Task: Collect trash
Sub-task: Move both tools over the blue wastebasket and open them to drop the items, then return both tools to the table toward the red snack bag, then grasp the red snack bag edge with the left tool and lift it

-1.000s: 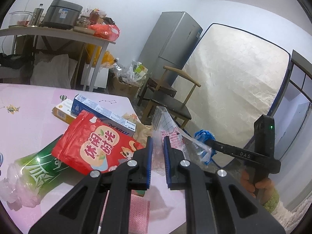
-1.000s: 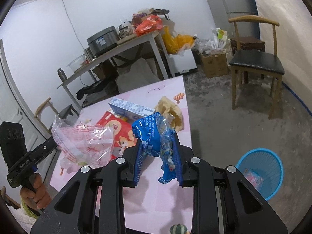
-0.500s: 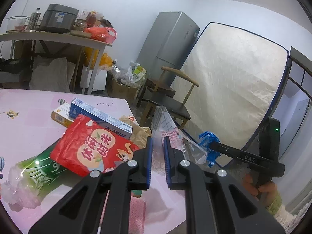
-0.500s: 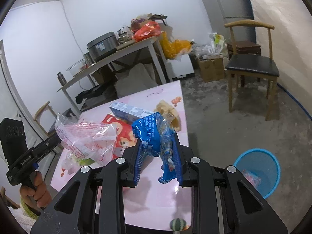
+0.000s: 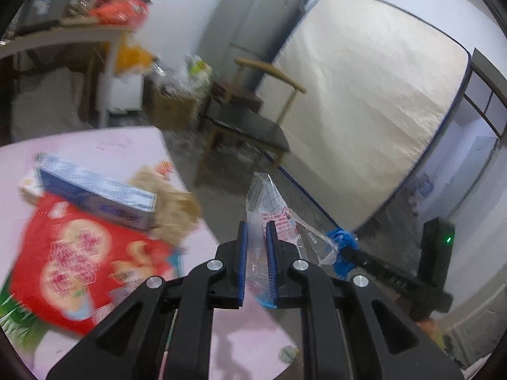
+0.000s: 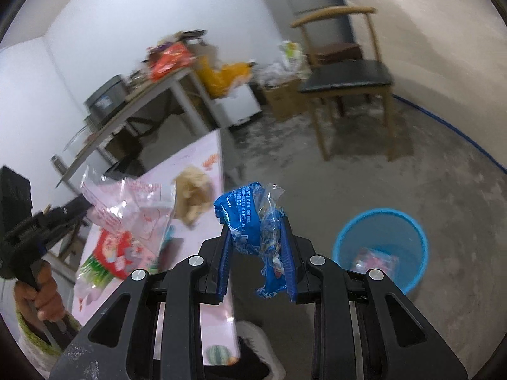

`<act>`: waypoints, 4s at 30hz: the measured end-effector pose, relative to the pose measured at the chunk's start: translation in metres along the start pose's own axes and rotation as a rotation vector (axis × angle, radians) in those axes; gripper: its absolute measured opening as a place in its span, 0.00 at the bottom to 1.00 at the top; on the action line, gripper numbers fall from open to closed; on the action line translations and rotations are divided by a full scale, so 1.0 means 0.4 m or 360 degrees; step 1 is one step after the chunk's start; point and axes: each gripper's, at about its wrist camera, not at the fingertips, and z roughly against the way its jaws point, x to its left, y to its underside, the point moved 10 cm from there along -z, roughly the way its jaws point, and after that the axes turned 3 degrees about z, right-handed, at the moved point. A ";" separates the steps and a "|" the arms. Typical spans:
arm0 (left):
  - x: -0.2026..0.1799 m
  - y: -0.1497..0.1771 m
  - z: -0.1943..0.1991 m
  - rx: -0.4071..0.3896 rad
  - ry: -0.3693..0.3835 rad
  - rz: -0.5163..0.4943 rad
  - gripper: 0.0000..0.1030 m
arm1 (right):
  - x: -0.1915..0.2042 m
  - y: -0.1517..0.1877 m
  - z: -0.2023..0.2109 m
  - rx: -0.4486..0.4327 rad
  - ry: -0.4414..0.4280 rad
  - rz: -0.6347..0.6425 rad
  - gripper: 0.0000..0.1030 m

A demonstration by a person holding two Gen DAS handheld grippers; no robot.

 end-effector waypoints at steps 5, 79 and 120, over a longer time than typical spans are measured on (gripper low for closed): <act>-0.071 0.008 -0.191 0.0294 0.0001 -0.0022 0.11 | -0.127 0.020 -0.020 0.0050 0.0104 -0.0164 0.25; 0.429 0.248 0.175 -0.0171 -0.0116 0.0717 0.72 | 0.362 0.150 -0.184 0.0539 -0.0448 0.0235 0.77; 0.331 0.099 0.299 -0.0665 0.0407 0.0811 0.00 | 0.400 0.171 -0.166 0.0564 -0.0430 0.0400 0.77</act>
